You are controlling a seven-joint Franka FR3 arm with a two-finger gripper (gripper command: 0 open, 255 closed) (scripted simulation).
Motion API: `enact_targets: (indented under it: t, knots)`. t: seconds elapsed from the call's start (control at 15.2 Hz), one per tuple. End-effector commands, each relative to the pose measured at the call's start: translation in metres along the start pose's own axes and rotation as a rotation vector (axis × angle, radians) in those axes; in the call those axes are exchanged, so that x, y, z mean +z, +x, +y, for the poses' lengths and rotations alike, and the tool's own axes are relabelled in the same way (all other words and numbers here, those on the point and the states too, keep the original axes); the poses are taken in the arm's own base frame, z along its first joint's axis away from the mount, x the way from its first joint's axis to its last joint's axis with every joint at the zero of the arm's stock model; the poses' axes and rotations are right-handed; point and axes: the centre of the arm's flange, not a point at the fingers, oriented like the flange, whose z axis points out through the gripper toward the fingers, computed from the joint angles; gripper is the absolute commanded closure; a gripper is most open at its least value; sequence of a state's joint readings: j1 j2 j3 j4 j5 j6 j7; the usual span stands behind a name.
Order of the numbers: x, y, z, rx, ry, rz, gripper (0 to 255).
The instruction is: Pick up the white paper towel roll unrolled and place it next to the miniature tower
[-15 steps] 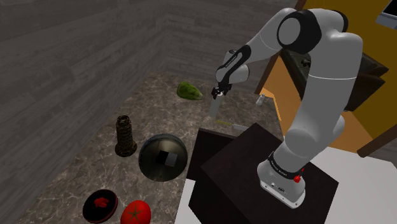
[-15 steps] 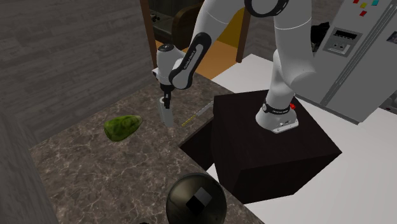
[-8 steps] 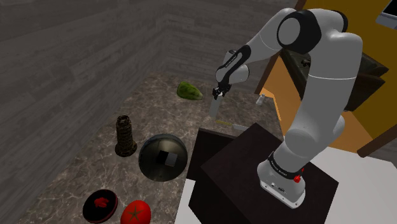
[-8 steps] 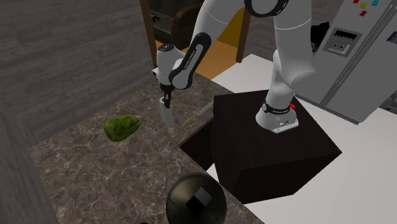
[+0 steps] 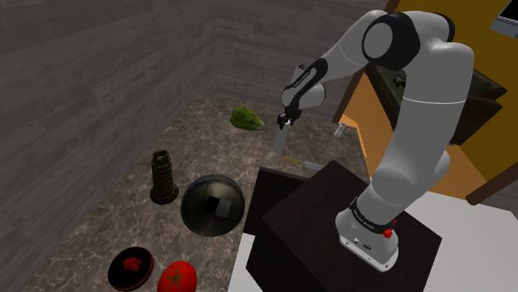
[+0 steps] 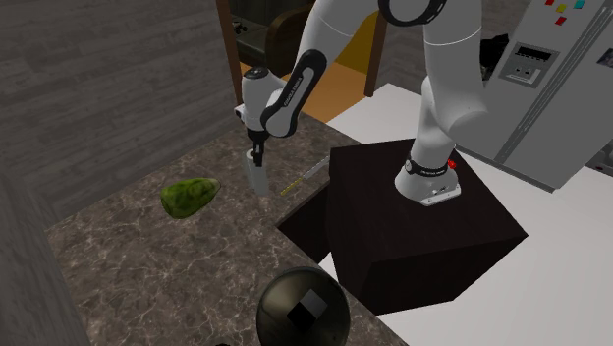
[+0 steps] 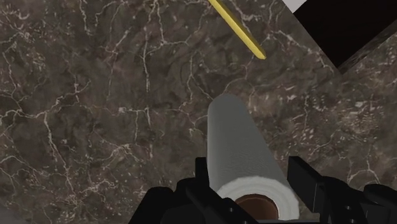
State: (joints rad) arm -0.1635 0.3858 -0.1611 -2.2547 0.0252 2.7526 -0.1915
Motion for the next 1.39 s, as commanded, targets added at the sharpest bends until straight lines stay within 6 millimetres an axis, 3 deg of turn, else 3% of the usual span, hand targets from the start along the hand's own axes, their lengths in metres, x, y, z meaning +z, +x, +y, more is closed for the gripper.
enact_targets:
  t: [0.0, 1.32]
  knots:
    - [-0.008, 0.0, 0.001, 0.001, 0.0, -0.001, 255]
    - [-0.113, 0.012, 0.008, 0.001, 0.0, -0.001, 255]
